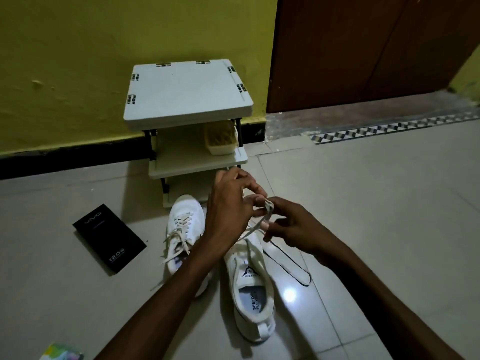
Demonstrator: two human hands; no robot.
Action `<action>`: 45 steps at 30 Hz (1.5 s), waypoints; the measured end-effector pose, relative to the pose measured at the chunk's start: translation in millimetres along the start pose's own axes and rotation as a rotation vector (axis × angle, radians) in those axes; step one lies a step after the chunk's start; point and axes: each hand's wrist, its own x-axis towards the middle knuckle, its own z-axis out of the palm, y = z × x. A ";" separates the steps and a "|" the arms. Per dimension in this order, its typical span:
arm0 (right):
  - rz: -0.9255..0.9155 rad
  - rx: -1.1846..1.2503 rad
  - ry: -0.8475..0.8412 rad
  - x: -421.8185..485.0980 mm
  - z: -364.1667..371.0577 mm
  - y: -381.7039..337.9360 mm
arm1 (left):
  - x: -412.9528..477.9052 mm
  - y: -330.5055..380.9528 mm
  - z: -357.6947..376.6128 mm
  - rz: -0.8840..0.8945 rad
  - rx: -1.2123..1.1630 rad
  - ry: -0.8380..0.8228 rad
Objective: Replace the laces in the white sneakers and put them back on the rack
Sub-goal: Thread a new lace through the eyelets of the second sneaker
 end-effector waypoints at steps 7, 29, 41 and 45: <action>0.226 -1.215 0.442 -1.6 -21.5 -3.7 | 10.9 0.2 -16.6 -0.037 0.067 0.196; 0.132 -0.206 0.244 12.5 30.5 52.4 | -37.7 -44.9 29.5 -0.335 -0.211 -0.252; 0.052 -0.578 0.127 51.2 57.9 78.1 | -68.4 -71.4 31.4 -0.517 0.260 -0.414; 0.083 -0.572 0.159 57.3 63.6 80.5 | -65.5 -75.3 31.5 -0.484 0.257 -0.322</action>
